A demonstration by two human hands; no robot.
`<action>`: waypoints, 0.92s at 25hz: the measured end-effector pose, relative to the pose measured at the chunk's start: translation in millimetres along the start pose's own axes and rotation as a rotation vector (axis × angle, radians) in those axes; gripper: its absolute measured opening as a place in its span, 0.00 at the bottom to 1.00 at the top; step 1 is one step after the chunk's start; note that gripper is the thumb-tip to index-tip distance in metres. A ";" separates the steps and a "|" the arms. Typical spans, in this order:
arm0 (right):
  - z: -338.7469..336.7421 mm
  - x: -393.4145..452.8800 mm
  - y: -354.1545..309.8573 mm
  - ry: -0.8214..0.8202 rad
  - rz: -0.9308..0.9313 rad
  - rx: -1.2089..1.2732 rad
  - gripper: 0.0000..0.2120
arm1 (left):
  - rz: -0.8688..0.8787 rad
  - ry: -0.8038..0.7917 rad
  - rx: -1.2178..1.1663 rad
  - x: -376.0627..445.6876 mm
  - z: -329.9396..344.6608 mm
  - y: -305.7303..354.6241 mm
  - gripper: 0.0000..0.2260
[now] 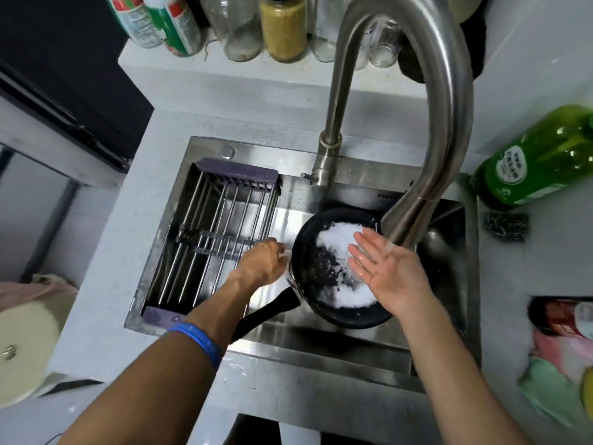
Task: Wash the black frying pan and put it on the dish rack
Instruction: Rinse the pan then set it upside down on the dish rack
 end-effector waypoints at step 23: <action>82.0 -118.3 -138.8 0.174 -0.788 -1.291 0.05 | -0.073 -0.018 0.104 -62.8 79.6 -6.8 0.15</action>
Point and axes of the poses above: each hand's wrist, its own x-axis towards the middle knuckle, its own z-axis out of the palm, y = z × x, the point moved 10 cm from there along x, towards the middle knuckle, and after that the axes turned 2 degrees about -x, right-handed, at the moved point
